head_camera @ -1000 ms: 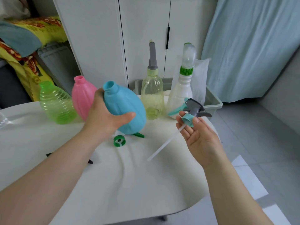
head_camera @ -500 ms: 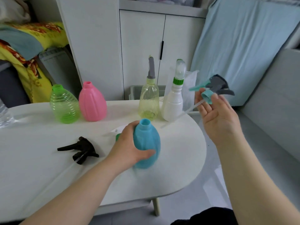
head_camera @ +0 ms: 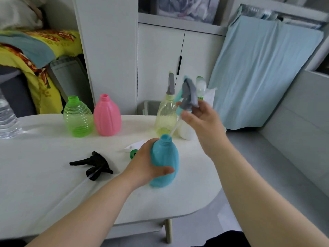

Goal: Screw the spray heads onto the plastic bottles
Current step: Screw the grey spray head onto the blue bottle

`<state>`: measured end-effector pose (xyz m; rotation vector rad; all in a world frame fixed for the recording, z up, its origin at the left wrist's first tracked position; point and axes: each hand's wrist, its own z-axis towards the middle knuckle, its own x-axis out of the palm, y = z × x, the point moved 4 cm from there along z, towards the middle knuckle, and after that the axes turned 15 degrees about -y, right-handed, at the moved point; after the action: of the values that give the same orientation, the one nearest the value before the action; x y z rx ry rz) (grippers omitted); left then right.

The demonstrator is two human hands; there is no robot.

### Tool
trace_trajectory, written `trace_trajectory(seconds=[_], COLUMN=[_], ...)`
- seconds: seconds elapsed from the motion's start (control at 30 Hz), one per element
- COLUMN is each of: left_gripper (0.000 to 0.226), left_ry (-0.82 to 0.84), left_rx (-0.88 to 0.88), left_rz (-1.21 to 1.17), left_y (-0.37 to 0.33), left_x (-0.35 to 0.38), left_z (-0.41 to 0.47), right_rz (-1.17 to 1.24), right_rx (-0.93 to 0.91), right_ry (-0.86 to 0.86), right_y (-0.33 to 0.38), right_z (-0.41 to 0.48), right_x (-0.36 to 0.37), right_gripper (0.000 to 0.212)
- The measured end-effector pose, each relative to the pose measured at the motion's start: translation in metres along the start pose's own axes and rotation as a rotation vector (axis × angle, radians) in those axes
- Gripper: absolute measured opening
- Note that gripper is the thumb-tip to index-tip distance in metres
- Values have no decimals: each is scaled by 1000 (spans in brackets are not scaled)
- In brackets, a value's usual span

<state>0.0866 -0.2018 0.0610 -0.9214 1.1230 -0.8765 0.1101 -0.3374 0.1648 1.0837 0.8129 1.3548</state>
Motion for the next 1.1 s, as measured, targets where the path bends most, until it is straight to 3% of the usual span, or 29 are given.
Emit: trace_trajectory(seconds=[0.13,0.53,0.83,1.0,1.1], left_gripper=[77,75,79,72,71], left_ry=[32,48,46,60,55], left_rx=[2,-40,-17,-30,-38], left_rz=[-7,-16,3,-21,-31], left_y=[4,9,10,10,10], left_x=[-1,0,-1,-3,-4], left_z=[1,4,5,2,1], right_rz=[-151,-272,-421,-301,-251], right_rx=[63,120,-13,33,25], right_ry=[156,255,67,215,161], right_y=[-26,-40,-48,-51,-52], right_z=[-20,-23,-30,-40,-40], right_x=[9,9,16,16,13], right_gripper=[32,27,27,30,31])
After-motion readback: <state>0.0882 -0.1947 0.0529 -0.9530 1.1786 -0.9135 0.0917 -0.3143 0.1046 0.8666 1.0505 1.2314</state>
